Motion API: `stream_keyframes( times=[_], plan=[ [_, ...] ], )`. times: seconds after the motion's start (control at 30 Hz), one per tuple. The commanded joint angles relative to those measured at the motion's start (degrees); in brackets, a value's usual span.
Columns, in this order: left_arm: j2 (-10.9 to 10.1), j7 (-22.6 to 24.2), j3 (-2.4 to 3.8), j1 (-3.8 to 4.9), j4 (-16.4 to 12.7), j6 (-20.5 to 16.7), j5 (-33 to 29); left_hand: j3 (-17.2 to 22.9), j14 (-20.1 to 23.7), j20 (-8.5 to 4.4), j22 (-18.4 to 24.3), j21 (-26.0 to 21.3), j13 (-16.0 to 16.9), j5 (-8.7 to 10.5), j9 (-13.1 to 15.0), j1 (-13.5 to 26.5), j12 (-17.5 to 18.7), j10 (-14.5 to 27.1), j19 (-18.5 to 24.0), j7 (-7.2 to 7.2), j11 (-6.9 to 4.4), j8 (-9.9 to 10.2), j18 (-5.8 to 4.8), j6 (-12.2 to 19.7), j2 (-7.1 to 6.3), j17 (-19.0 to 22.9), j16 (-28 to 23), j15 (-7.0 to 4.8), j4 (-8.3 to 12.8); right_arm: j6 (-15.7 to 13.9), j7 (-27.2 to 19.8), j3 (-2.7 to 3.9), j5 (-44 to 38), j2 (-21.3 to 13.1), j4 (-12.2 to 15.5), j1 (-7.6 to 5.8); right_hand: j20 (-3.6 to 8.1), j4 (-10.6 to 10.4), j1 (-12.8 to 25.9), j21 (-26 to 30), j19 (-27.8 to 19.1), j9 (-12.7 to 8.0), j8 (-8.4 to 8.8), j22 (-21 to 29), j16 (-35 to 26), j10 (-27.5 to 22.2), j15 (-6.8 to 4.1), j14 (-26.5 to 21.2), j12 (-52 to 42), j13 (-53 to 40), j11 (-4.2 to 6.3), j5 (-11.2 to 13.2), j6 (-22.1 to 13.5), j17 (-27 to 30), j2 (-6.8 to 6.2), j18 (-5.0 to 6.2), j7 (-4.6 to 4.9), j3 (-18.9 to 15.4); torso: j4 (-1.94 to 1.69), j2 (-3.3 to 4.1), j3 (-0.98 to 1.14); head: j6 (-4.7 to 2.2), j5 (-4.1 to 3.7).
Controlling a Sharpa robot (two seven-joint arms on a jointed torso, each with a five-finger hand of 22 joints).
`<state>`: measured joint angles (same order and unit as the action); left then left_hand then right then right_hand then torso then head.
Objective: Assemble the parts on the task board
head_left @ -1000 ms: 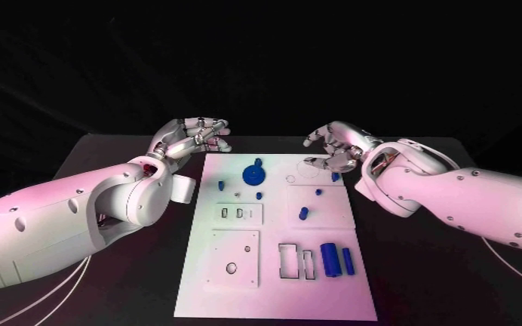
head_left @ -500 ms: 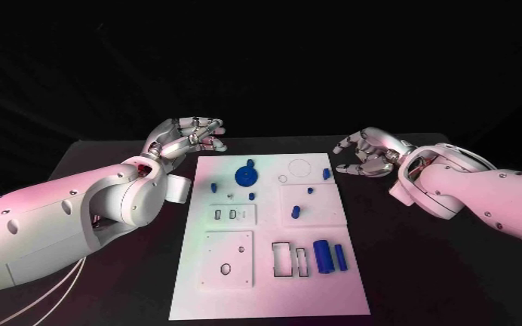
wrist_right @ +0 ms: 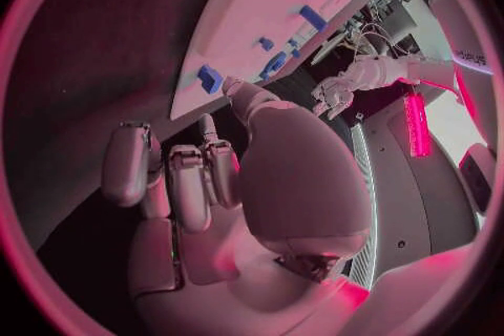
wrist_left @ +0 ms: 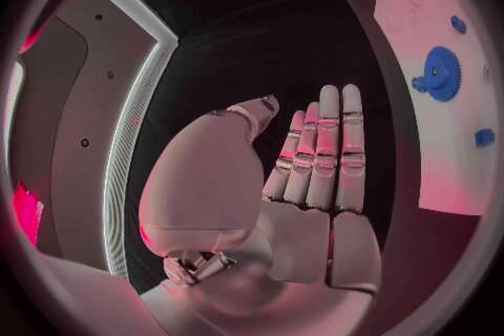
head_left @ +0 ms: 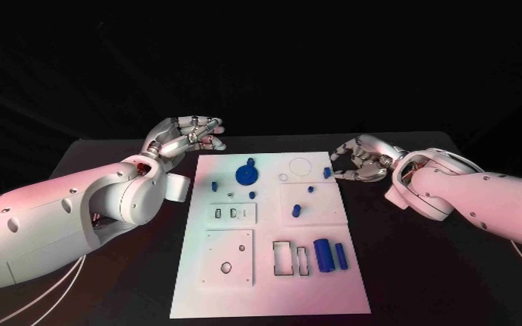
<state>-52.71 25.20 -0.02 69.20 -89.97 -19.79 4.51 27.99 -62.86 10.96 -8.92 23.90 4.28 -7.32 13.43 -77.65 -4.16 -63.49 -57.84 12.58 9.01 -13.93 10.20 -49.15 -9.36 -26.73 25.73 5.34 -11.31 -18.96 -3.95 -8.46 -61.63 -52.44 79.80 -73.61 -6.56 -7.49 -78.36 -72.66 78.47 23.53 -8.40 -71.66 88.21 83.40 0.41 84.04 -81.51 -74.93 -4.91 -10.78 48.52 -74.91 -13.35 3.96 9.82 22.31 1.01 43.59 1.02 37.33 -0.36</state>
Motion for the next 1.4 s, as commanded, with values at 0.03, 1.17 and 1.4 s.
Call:
stream_keyframes(
  times=[0.03,1.17,1.4],
  plan=[
    [0.1,0.4,0.03,0.02,0.0,1.1,-0.1,0.3,0.4,-0.13,-0.1,0.3,0.1,-0.19,0.1,-0.1,0.2,0.3,0.5,0.53,0.10,0.3,0.15,0.3,0.15,-0.1,0.2,-0.09,0.2,-1.1,0.6,0.01,-1.5,0.7,-0.6,0.41,-0.01,0.5,-0.5,-0.7,0.5,0.1,0.12,-0.4,0.2,0.2,0.21,4.9,-0.5,-7.0,0.02,0.2,0.4,-10.6,0.40,0.64,0.07,0.1,-0.08,0.05,-0.17,0.13,0.60],
    [0.0,0.3,0.03,0.03,0.1,1.2,-0.1,0.4,0.5,-0.11,-0.1,0.3,0.1,-0.22,0.2,-0.2,0.2,0.3,0.5,0.55,0.12,0.3,0.16,0.3,0.24,-0.3,0.3,-0.08,0.3,-2.3,1.5,0.02,-1.6,3.5,-2.4,2.50,0.60,1.4,0.4,-1.6,1.4,0.7,-1.56,-1.7,0.5,1.5,-0.54,5.1,-1.9,-8.4,0.95,0.1,5.8,-11.4,2.47,0.41,-0.99,3.4,0.02,-0.01,0.03,1.07,0.47],
    [0.0,0.4,0.03,0.03,0.1,1.1,-0.1,0.4,0.5,-0.11,-0.1,0.3,0.1,-0.22,0.2,-0.2,0.2,0.3,0.5,0.55,0.12,0.3,0.16,0.3,0.24,-0.3,0.3,-0.08,0.3,-2.3,1.7,0.02,-1.6,3.7,-2.6,2.51,0.67,1.3,0.7,-1.4,1.4,0.6,-1.57,-1.6,0.5,1.5,-0.61,5.1,-1.9,-8.3,1.00,0.1,5.9,-11.3,2.38,0.45,-1.04,3.5,-0.01,0.05,-0.01,1.17,0.27]
  ],
)
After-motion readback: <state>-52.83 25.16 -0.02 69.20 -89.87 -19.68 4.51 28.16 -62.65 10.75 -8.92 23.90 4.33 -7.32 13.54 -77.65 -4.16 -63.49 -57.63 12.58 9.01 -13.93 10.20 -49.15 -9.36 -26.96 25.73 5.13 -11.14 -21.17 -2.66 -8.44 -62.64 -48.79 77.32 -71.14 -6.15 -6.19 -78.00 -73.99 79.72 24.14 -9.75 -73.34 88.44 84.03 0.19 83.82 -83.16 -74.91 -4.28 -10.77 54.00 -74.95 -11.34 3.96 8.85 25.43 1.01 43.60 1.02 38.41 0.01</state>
